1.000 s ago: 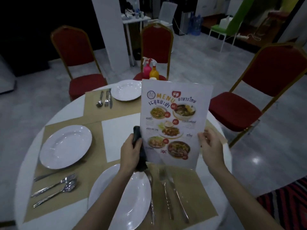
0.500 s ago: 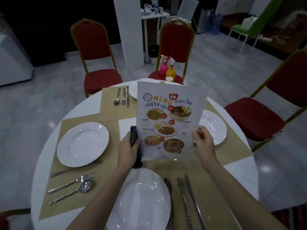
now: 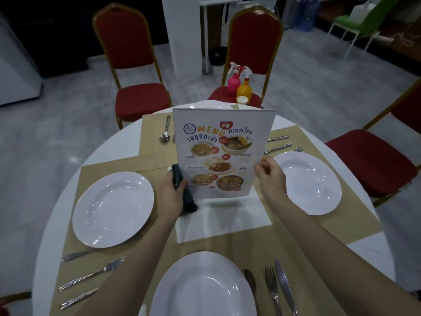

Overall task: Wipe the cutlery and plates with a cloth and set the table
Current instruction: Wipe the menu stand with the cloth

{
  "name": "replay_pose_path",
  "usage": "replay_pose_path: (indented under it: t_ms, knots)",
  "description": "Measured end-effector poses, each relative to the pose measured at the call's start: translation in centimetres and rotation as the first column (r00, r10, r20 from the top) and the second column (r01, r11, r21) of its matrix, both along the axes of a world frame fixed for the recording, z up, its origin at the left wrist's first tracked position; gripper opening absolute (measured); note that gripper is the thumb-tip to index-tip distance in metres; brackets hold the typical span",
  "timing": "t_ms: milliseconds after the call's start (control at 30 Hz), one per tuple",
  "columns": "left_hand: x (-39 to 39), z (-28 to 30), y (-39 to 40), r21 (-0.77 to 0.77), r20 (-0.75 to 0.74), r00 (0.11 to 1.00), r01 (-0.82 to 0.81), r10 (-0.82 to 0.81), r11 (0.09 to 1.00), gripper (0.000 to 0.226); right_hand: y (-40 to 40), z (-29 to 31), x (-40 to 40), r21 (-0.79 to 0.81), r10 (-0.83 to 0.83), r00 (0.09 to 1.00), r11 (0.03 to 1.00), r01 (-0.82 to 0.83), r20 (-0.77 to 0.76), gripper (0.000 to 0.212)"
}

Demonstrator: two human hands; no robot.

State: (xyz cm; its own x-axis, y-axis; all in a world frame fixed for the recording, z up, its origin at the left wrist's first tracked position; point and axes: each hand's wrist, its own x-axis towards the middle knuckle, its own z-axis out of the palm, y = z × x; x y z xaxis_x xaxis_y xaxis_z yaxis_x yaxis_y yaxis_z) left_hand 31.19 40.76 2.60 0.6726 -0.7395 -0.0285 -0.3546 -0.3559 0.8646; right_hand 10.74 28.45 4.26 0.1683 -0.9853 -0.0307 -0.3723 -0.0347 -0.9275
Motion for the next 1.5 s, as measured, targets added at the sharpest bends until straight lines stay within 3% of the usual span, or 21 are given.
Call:
replay_pose_path:
  t_ms: [433, 600, 767, 867, 933, 1033, 1133, 1200, 1333, 1433, 1500]
  knots:
    - [1.1, -2.0, -0.7, 0.067, -0.057, 0.997, -0.050, 0.054, 0.996, 0.016, -0.8, -1.1, 1.3, 0.075, 0.023, 1.000, 0.997, -0.022, -0.014, 0.011]
    - [0.4, -1.6, -0.1, 0.127, -0.089, 0.986, -0.132, 0.143, 0.983, 0.016, -0.9, -0.8, 0.9, 0.113, 0.051, 0.999, 0.992, -0.050, -0.009, 0.013]
    - [-0.1, -1.4, 1.8, 0.167, -0.062, 0.959, -0.264, 0.277, 0.950, 0.023, 1.1, -0.9, -0.2, 0.183, -0.056, 0.997, 0.981, 0.065, -0.055, 0.039]
    - [-1.2, -0.3, 3.4, 0.129, -0.118, 0.942, -0.298, 0.313, 0.946, 0.026, 3.8, -1.0, -1.5, 0.179, -0.106, 0.991, 0.976, 0.120, -0.084, 0.029]
    - [-2.5, 0.6, 4.7, 0.103, -0.183, 0.932, -0.299, 0.314, 0.949, 0.029, 5.8, -1.4, -2.5, 0.190, -0.031, 0.998, 0.981, 0.041, -0.056, 0.022]
    - [-5.5, 2.3, 6.8, 0.021, -0.293, 0.931, -0.221, 0.217, 0.975, 0.028, 8.8, -2.0, -3.9, 0.294, 0.140, 0.990, 0.945, -0.142, 0.028, 0.024]
    - [-9.6, 4.7, 8.7, -0.043, -0.462, 0.886, -0.070, 0.043, 0.997, 0.018, 11.6, -2.2, -5.6, 0.415, 0.207, 0.976, 0.883, -0.218, 0.073, 0.042]
    - [-12.4, 5.6, 9.6, -0.033, -0.545, 0.836, 0.057, -0.066, 0.998, 0.017, 13.3, -1.8, -7.3, 0.498, 0.164, 0.975, 0.839, -0.218, 0.150, 0.049]
    - [-17.3, 5.3, 10.9, -0.056, -0.653, 0.731, 0.212, -0.196, 0.976, 0.025, 16.1, -1.3, -12.3, 0.615, 0.036, 0.922, 0.735, -0.286, 0.386, 0.042]
    - [-20.7, 4.5, 11.2, -0.062, -0.677, 0.692, 0.285, -0.250, 0.957, 0.026, 17.7, -1.5, -16.5, 0.563, 0.008, 0.899, 0.777, -0.282, 0.438, 0.031]
    - [-22.6, 3.6, 11.3, -0.045, -0.650, 0.703, 0.345, -0.290, 0.937, 0.025, 18.3, -2.2, -19.0, 0.546, -0.061, 0.909, 0.816, -0.192, 0.411, 0.032]
